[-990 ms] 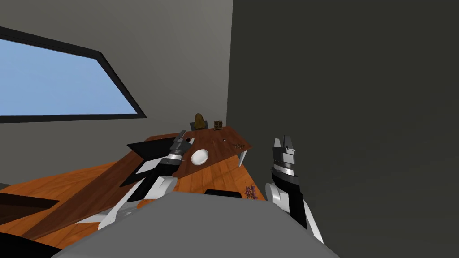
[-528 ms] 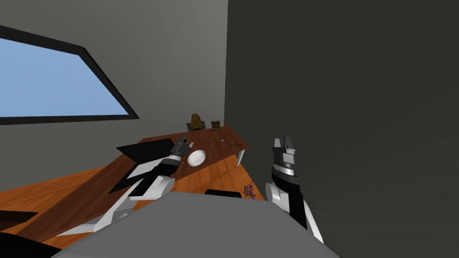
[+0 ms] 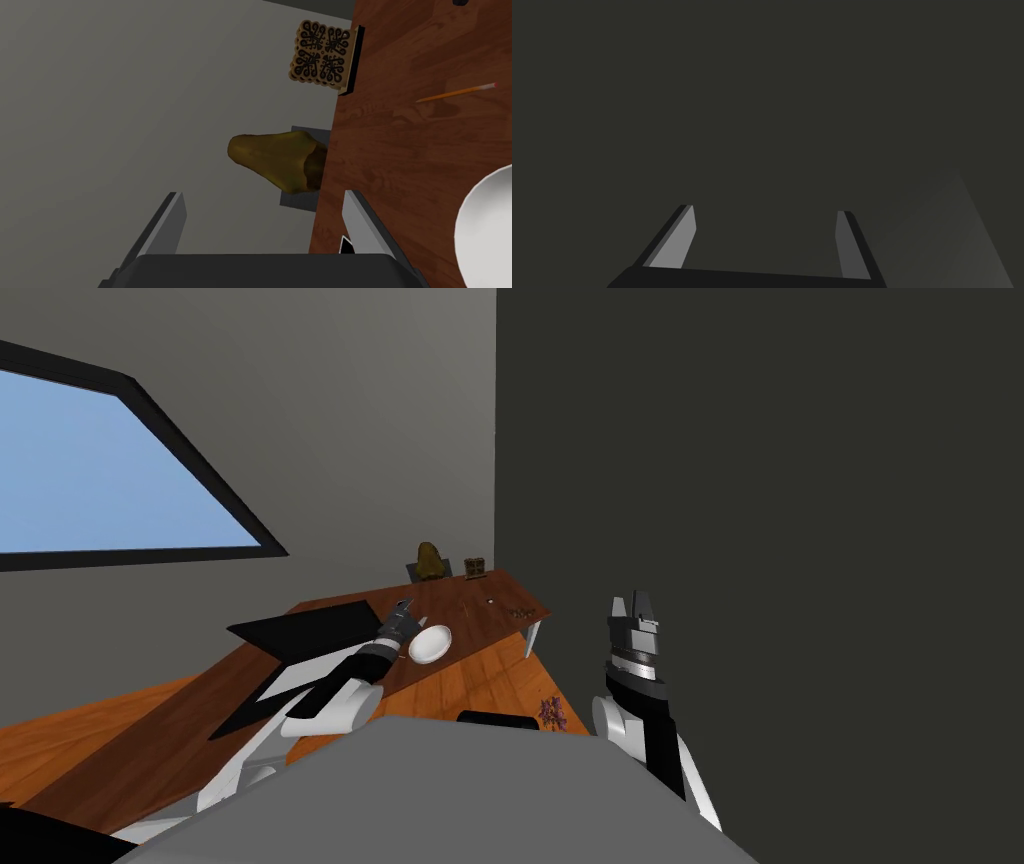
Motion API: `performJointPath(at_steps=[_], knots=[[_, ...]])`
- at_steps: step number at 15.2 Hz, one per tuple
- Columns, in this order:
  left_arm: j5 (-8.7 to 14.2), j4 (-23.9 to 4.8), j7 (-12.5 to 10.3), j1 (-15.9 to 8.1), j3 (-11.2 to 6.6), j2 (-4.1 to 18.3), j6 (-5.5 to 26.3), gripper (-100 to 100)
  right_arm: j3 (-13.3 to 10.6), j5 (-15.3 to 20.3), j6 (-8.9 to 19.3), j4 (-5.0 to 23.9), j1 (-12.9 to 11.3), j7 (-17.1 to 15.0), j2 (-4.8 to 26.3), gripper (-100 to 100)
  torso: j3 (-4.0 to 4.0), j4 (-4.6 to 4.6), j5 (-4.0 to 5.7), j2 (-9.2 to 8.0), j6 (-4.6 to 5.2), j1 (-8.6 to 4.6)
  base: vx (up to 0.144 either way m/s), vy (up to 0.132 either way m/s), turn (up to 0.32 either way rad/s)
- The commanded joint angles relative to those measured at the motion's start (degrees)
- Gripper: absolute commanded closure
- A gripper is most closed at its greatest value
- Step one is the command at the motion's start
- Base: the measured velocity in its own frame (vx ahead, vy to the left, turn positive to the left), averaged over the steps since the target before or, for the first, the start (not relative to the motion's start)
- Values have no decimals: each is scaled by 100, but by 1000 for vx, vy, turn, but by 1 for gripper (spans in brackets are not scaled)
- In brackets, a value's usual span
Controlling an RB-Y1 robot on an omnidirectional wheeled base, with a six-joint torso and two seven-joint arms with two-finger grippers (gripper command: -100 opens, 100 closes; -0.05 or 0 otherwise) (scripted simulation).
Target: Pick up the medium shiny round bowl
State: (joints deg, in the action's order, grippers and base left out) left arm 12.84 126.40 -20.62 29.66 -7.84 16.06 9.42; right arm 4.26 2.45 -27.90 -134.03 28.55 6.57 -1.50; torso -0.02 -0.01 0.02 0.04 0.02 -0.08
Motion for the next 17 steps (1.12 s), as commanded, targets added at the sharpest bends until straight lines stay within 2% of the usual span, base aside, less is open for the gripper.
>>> performJointPath(at_steps=[1, 2, 4, 5, 7, 8, 10, 11, 13, 14, 15, 17], knots=[[22, -20, -18, 9, -15, -6, 225, -100, 0, 0, 0, 0, 0, 0, 0, 0, 0, 0, 0, 0, 0, 0, 13, -15, -42], [123, -122, -100, 5, -106, 32, 384, -100, 0, 0, 0, 0, 0, 0, 0, 0, 0, 0, 0, 0, -2, 1, 14, -24, -110], [123, -122, -100, 5, -106, 32, 590, -100, 0, 0, 0, 0, 0, 0, 0, 0, 0, 0, 0, 0, 0, 0, 13, -20, -67], [226, -226, -181, 2, -198, 67, 754, -100, 0, 0, 0, 0, 0, 0, 0, 0, 0, 0, 0, 0, -2, 2, 14, -26, -99], [226, -226, -181, 2, -198, 67, 958, -100, 0, 0, 0, 0, 0, 0, 0, 0, 0, 0, 0, 0, -1, -1, 18, -22, -67], [328, -331, -261, -3, -292, 98, 1097, -100, 0, 0, 0, 0, 0, 0, 0, 0, 0, 0, 0, 1, -2, 1, 19, -23, -96], [328, -331, -261, -3, -292, 98, 1329, -100, 0, 0, 0, 0, 0, 0, 0, 0, -1, -1, 0, 2, -1, 1, 20, -17, -69], [430, -438, -340, -8, -387, 125, 1471, -100, 0, 0, 0, 0, 0, 0, 0, 0, -1, -1, 0, 2, -2, 3, 24, -16, -99], [430, -438, -340, -8, -387, 125, 1697, -100, 0, 0, 0, 0, 0, 0, 0, 0, -2, -1, 0, 4, -1, 4, 24, -14, -70], [430, -438, -340, -8, -387, 125, 1699, -100, 0, 0, 0, 0, 0, 0, 0, 0, -2, -1, -1, 3, -2, 5, 10, -5, 1], [531, -546, -418, -13, -482, 149, 1924, -100, 0, 0, 0, 0, 0, 0, 0, 0, -1, 0, -1, 0, -2, 6, 16, -15, -95], [531, -546, -418, -13, -482, 149, 2069, -100, 0, 0, 0, 0, 0, 0, 0, 0, -1, 0, -1, 1, 0, 4, 17, -13, -76]])
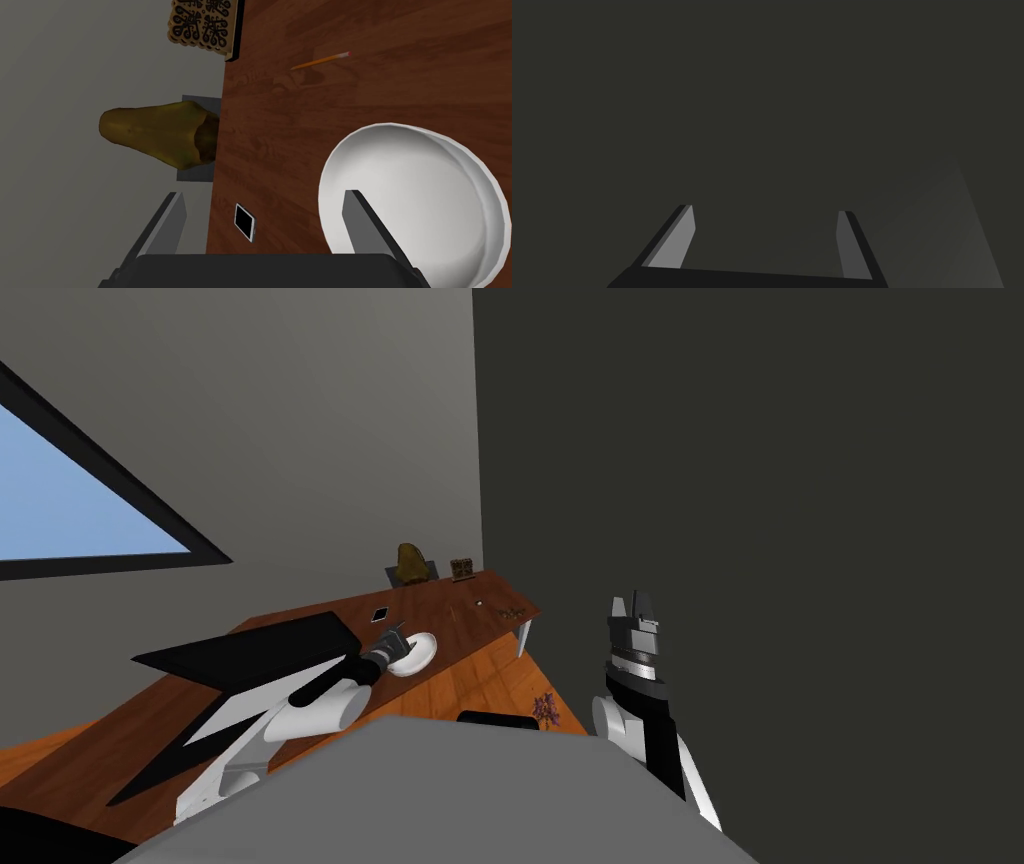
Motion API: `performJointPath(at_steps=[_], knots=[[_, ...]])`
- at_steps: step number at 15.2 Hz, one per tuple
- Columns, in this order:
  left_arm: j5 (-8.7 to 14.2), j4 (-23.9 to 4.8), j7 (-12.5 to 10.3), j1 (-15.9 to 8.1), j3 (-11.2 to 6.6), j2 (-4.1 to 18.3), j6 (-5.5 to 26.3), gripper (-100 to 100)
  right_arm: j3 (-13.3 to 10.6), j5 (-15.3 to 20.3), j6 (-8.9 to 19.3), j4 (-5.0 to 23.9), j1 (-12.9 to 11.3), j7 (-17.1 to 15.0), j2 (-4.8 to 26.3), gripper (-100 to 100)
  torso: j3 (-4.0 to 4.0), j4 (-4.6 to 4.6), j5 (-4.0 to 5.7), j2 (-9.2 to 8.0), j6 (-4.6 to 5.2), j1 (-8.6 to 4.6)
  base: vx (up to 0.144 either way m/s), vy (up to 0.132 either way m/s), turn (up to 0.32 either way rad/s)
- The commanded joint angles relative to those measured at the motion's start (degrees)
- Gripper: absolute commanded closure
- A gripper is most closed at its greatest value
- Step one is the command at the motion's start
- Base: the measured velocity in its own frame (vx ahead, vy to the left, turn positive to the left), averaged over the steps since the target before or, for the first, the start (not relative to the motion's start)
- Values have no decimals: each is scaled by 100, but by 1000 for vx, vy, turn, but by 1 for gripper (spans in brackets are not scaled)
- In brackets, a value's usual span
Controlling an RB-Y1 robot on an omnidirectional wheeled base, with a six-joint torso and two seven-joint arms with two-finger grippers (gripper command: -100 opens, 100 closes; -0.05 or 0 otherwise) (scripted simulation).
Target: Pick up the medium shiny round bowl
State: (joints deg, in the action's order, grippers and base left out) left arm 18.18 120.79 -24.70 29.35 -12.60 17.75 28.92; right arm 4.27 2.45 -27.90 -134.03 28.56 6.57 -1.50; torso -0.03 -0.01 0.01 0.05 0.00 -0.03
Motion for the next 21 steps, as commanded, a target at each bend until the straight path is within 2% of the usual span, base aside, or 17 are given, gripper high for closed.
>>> performJointPath(at_steps=[1, 3, 4, 6, 7, 8, 10, 11, 13, 14, 16, 17, 19, 20, 21], knots=[[97, -93, -85, 11, -102, -1, 286, -100, 0, 0, 0, 0, 0, 0, 0, 0, 0, 0, 0, 0, 0, 0, 24, -14, -96], [97, -93, -85, 11, -102, -1, 487, -100, 0, 0, 0, 0, 0, 0, 0, 0, -2, -1, 0, 3, 1, -1, 27, -11, -73], [196, -201, -158, 5, -197, 16, 618, -100, 0, 0, 0, 0, 0, 0, 0, 0, -1, -1, 0, 2, -1, 0, 30, -13, -81], [196, -201, -158, 5, -197, 16, 844, -100, 0, 0, 0, 0, 0, 0, 0, 0, -3, -1, 0, 5, 1, -1, 25, -12, -71], [196, -201, -158, 5, -197, 16, 850, -100, 0, 0, 0, 0, 0, 0, 0, 0, -2, -1, 0, 3, 0, 0, 9, -4, 3], [293, -309, -228, -2, -291, 31, 1051, -100, 0, 0, 0, 0, 0, 0, 0, 0, 0, 0, 0, 0, -1, 1, 15, -8, -90], [293, -309, -228, -2, -291, 31, 1208, -100, 0, 0, 0, 0, 0, 0, 0, 0, 0, 0, 0, 0, 1, 2, 17, 0, -68], [387, -415, -296, -10, -385, 42, 1428, -100, 0, 0, 0, 0, 0, 0, 0, 0, 1, 0, -1, -1, 0, 4, 23, -3, -93], [387, -415, -296, -10, -385, 42, 1558, -100, 0, 0, 0, 0, 0, 0, 0, 0, -1, 0, -1, 2, 1, 3, 22, -4, -64], [479, -521, -361, -17, -476, 51, 1735, -100, 0, 0, 0, 0, 0, 0, 0, 0, -1, 0, -1, 1, 0, 3, 23, -3, -93], [479, -521, -361, -17, -476, 51, 1899, -100, 0, 0, 0, 0, 0, 0, 0, 0, -2, -1, -1, 3, 0, 3, 27, -7, -60], [567, -624, -422, -25, -566, 58, 2035, -100, 0, 0, 0, 0, 0, 0, 0, 0, -2, -1, 0, 3, 0, 1, 30, -12, -81], [567, -624, -422, -25, -566, 58, 2229, -100, 0, 0, 0, 0, 0, 0, 0, 0, -3, -1, 0, 5, 1, 0, 28, -6, -68], [652, -725, -480, -34, -654, 63, 2389, -100, 0, 0, 0, 0, 0, 0, 0, 0, -2, -1, 0, 3, -1, 1, 28, -2, -77], [652, -725, -480, -34, -654, 63, 2488, -100, 0, 0, 0, 0, 0, 0, 0, 0, -2, -1, 0, 3, 1, 2, 33, -2, -87]])
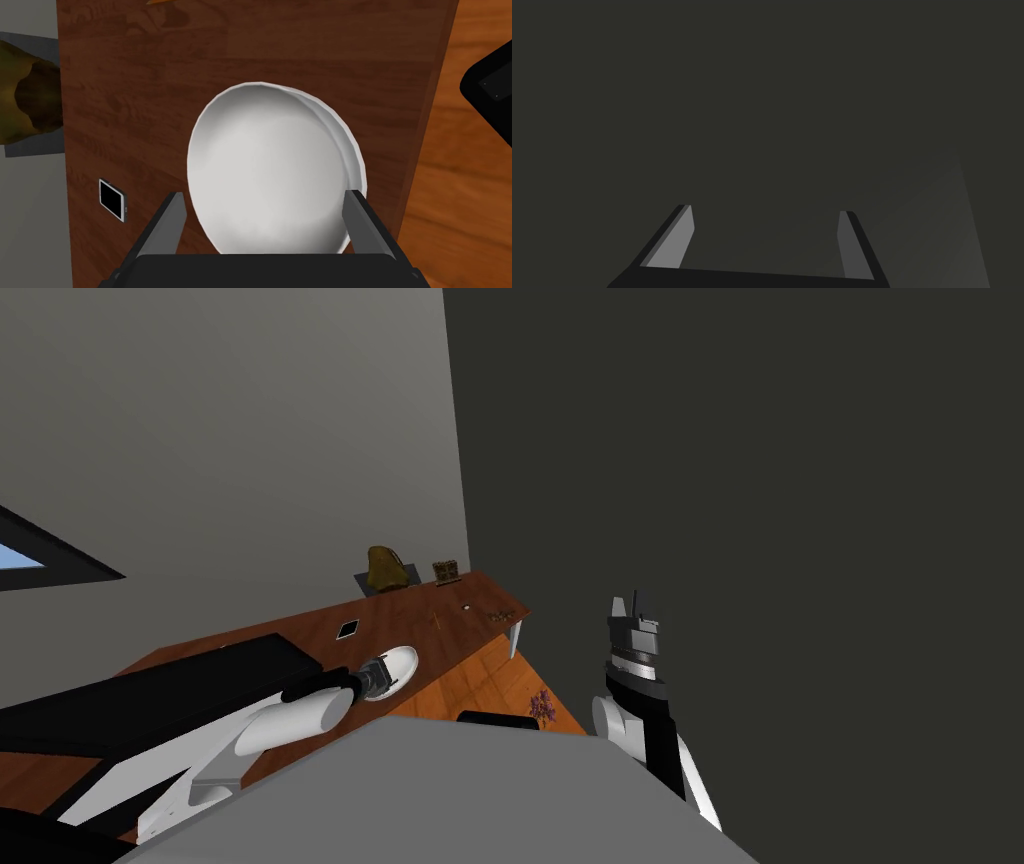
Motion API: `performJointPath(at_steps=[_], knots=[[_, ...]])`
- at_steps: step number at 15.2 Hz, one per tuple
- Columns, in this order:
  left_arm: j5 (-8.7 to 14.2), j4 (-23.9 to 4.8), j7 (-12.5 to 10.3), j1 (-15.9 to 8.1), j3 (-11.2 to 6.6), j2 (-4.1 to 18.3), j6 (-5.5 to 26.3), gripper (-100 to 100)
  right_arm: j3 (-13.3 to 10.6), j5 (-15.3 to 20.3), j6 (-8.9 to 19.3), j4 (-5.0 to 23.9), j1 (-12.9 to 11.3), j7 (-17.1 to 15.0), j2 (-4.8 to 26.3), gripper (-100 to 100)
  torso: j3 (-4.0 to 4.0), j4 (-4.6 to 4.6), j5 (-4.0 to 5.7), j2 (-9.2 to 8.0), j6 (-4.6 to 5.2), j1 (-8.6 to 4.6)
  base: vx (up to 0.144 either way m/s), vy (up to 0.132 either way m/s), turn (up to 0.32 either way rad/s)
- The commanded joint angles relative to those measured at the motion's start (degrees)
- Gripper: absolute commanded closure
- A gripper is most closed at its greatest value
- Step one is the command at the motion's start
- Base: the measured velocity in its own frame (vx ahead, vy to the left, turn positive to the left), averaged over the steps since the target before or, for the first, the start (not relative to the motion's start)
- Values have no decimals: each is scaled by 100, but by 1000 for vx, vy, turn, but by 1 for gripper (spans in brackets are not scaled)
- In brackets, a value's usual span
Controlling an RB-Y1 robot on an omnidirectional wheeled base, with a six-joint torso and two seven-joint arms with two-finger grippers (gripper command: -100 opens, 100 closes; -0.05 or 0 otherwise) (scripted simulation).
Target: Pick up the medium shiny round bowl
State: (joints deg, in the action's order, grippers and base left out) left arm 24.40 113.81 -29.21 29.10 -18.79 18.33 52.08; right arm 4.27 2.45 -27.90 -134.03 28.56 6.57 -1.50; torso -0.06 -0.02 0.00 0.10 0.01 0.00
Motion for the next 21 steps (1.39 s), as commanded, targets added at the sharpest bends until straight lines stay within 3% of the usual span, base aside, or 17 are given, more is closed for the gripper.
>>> performJointPath(at_steps=[1, 5, 7, 16, 21], knots=[[30, -27, -29, -8, -34, 6, 231, -100, 0, 0, 0, 0, 0, 0, 0, 0, 0, 0, 0, 0, 0, 0, 25, -2, -39], [188, -219, -134, -25, -200, 12, 739, -100, 0, 0, 0, 0, 0, 0, 0, 0, 0, 0, 0, -1, -1, -1, 29, -2, -64], [188, -219, -134, -25, -200, 12, 827, -100, 0, 0, 0, 0, 0, 0, 0, 0, 1, 0, 0, -1, -1, 2, 21, 4, -58], [496, -608, -329, -64, -536, 20, 1981, -100, 0, 0, 0, 0, 0, 0, 0, 0, -1, -1, -1, 2, -1, 3, 34, 4, -75], [608, -755, -396, -80, -662, 23, 2434, -100, 0, 0, 0, 0, 0, 0, 0, 0, -1, 0, -1, 2, -1, 4, 32, 10, -61]])
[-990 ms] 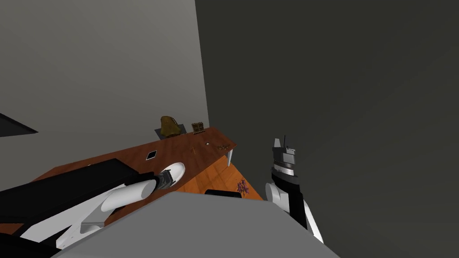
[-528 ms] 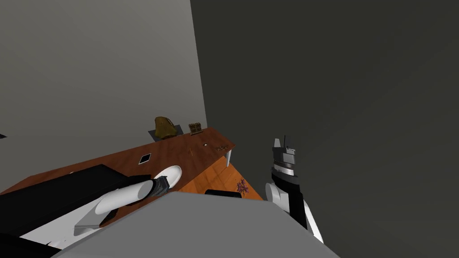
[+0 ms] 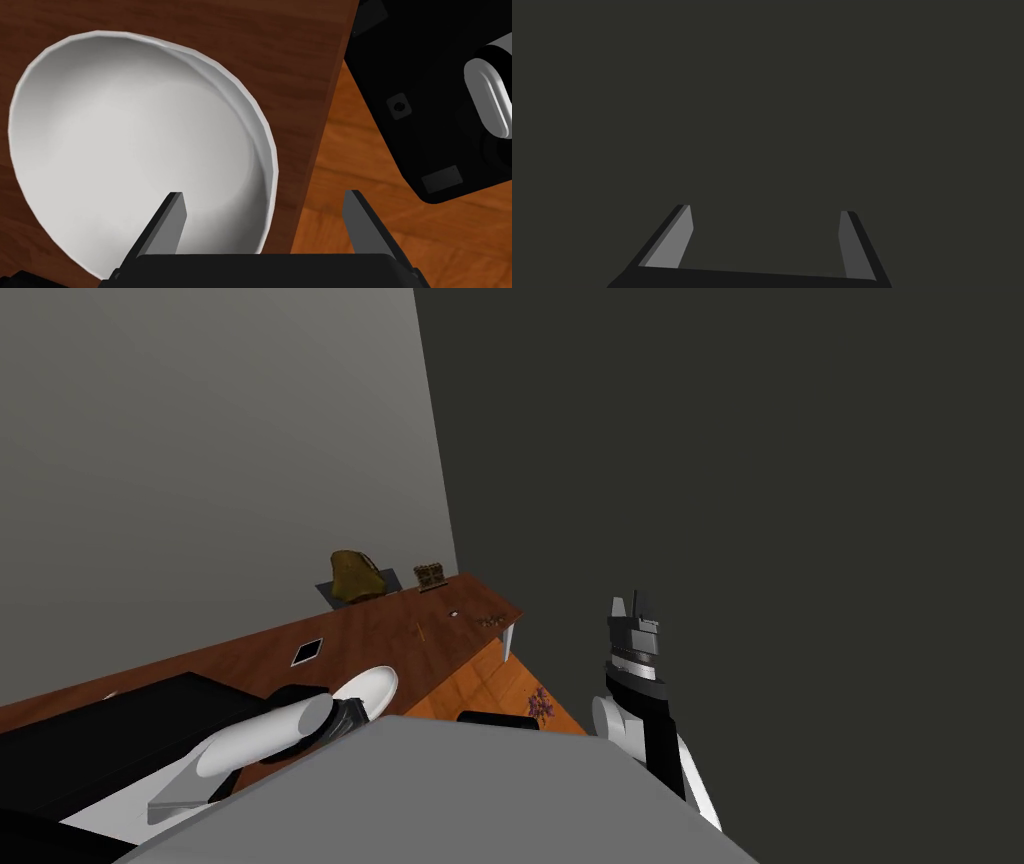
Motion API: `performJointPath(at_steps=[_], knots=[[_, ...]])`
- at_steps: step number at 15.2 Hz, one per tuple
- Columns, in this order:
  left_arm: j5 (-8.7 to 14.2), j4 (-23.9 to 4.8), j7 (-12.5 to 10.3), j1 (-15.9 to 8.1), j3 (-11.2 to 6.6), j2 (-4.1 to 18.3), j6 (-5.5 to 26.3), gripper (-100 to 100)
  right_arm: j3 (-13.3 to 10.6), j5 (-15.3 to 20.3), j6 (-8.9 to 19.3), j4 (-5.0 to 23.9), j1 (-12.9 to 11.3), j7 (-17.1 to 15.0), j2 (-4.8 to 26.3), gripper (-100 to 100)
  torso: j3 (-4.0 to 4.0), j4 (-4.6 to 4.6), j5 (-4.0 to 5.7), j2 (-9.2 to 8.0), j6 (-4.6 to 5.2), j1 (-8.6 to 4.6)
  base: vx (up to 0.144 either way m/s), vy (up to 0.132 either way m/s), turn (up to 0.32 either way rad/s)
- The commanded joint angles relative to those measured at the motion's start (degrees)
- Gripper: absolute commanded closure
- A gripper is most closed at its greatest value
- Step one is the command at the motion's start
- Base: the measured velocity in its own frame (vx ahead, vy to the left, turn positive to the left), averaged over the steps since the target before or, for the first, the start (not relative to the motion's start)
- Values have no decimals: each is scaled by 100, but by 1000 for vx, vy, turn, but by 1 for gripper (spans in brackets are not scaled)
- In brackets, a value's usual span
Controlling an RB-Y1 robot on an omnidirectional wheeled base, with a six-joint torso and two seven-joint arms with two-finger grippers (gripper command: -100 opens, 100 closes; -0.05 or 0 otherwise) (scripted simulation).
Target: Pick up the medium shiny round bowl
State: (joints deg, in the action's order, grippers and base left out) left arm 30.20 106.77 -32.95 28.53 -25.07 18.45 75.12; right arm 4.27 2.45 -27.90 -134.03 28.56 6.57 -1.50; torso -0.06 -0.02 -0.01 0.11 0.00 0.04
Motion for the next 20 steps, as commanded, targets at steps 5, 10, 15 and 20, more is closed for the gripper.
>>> performJointPath(at_steps=[5, 10, 15, 20], knots=[[-12, -338, 9, -132, -30, -14, 41, -100, 0, 0, 0, 0, 0, 0, 0, 0, 5, 2, 0, -9, 0, -2, 10, 9, -38], [-119, -739, 54, -324, 19, -49, -194, -100, 0, 0, 0, 0, -1, 0, 0, 0, 13, 5, 0, -23, 0, -4, -25, 2, -29], [-91, -664, 56, -273, 13, -47, -153, 100, 0, 0, 0, 0, 0, 0, 0, 0, 10, 5, 1, -15, -2, -1, -3, 0, -3], [24, -205, -6, -69, -47, -2, 119, 100, 0, 0, 0, 0, 0, 0, 0, 0, 8, 7, 5, -9, -6, -5, 19, -2, 36]])
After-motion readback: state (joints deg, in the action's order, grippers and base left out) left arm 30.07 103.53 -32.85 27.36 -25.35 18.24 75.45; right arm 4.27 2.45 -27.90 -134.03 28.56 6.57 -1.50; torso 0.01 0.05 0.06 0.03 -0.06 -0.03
